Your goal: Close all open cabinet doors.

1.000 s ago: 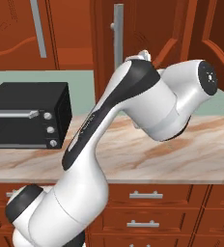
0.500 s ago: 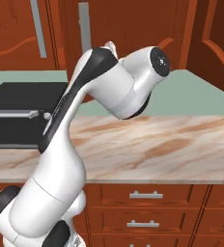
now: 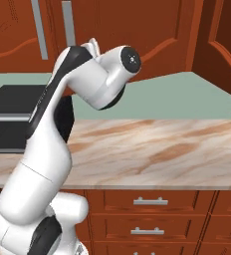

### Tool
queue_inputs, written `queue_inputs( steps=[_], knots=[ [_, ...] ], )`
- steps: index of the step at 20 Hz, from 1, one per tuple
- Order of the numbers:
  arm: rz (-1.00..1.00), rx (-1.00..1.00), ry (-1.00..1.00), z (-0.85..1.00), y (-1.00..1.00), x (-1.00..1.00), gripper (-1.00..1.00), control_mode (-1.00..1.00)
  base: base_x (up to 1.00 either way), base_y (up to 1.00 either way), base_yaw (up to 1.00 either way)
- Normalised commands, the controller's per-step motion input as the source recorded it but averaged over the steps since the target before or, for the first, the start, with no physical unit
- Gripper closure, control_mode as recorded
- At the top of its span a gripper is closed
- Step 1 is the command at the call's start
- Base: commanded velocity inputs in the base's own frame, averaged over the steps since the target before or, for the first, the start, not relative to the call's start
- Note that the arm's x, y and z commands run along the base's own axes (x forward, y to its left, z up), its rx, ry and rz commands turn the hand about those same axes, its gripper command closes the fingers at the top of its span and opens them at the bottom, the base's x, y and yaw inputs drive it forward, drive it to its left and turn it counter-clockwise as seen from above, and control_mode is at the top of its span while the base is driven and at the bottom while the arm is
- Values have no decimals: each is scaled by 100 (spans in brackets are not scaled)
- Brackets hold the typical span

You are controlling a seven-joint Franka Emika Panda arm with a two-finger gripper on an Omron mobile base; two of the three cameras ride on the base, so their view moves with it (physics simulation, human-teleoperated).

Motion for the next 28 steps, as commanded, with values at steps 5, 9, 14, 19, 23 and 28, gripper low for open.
queue_inputs(
  steps=[5,9,14,19,23,28],
  knots=[
    [0,0,0,0,50,80,-100,-100,0,0,0],
    [0,0,0,0,35,83,-100,-100,0,0,0],
    [0,0,0,0,28,80,-100,-100,0,0,0],
    [-4,0,0,-2,15,72,-100,-100,0,0,0],
    [-8,0,-1,-1,14,71,-100,-100,0,0,0],
    [-10,0,-1,-6,0,65,-100,-100,0,0,0]
  ],
)
